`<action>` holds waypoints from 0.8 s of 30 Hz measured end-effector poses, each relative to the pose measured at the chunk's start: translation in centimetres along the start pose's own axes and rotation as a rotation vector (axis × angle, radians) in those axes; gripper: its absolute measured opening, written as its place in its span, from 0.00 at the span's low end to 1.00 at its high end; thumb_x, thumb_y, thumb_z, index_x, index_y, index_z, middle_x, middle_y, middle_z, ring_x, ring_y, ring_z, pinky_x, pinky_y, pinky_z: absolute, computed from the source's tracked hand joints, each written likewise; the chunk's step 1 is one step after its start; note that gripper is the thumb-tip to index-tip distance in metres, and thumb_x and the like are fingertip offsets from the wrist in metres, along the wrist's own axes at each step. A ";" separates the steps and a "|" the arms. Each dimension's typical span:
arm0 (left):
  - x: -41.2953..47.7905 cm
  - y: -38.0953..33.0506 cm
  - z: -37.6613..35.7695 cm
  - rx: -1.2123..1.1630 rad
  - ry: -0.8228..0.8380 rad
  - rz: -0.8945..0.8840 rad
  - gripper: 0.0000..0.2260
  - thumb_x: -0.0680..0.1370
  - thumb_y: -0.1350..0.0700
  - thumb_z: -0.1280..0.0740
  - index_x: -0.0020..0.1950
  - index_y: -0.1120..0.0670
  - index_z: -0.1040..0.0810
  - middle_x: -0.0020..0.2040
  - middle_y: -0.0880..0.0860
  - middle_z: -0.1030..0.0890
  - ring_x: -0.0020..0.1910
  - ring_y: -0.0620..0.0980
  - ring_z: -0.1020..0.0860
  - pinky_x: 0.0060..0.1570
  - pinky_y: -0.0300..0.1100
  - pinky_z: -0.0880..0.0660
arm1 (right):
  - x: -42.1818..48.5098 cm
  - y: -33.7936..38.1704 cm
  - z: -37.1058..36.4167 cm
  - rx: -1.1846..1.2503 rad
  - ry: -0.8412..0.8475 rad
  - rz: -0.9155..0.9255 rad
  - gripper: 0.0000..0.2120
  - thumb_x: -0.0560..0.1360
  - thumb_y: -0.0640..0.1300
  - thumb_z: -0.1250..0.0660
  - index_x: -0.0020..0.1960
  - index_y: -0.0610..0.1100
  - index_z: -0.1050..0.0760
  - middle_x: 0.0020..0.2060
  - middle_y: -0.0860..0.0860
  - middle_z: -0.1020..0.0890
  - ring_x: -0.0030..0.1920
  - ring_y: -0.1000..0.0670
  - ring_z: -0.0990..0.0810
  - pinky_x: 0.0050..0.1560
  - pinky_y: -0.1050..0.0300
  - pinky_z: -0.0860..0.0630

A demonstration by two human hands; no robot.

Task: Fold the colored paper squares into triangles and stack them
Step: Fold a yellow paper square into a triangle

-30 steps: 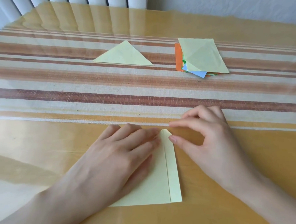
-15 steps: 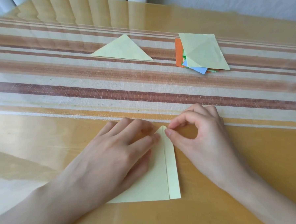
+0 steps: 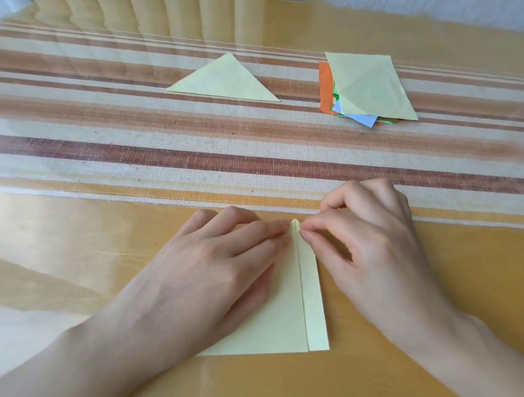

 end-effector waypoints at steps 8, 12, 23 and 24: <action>0.1 0.0 0.1 0.004 0.010 0.004 0.16 0.79 0.54 0.43 0.61 0.57 0.20 0.63 0.50 0.21 0.55 0.53 0.23 0.49 0.47 0.30 | -0.1 -0.5 0.1 0.037 0.025 -0.138 0.13 0.71 0.54 0.33 0.46 0.44 0.20 0.44 0.50 0.23 0.48 0.47 0.29 0.50 0.52 0.33; 0.0 -0.1 0.2 -0.005 0.020 0.008 0.17 0.80 0.54 0.43 0.62 0.57 0.21 0.63 0.50 0.21 0.55 0.53 0.23 0.48 0.47 0.31 | -0.1 -0.9 -0.2 0.077 0.041 -0.208 0.12 0.70 0.54 0.34 0.43 0.46 0.19 0.41 0.53 0.23 0.48 0.48 0.29 0.51 0.51 0.33; 0.0 -0.2 -0.1 0.028 0.062 0.018 0.16 0.79 0.53 0.44 0.61 0.56 0.22 0.66 0.49 0.24 0.56 0.54 0.24 0.50 0.47 0.33 | 0.1 -0.2 -0.2 0.055 -0.006 -0.026 0.05 0.73 0.41 0.30 0.38 0.42 0.21 0.38 0.50 0.23 0.46 0.47 0.29 0.48 0.50 0.30; -0.1 -0.1 0.0 0.026 0.051 0.028 0.17 0.79 0.53 0.43 0.62 0.55 0.22 0.65 0.50 0.23 0.55 0.54 0.24 0.49 0.47 0.32 | 0.1 -0.1 -0.1 0.039 -0.012 -0.005 0.05 0.73 0.41 0.29 0.38 0.42 0.20 0.38 0.50 0.23 0.45 0.47 0.29 0.49 0.51 0.31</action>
Point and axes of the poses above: each hand's wrist, its own x-axis towards the middle knuckle, its own z-axis out of the back of the hand, y = z × x, the point moved 4 cm from there along x, towards the middle knuckle
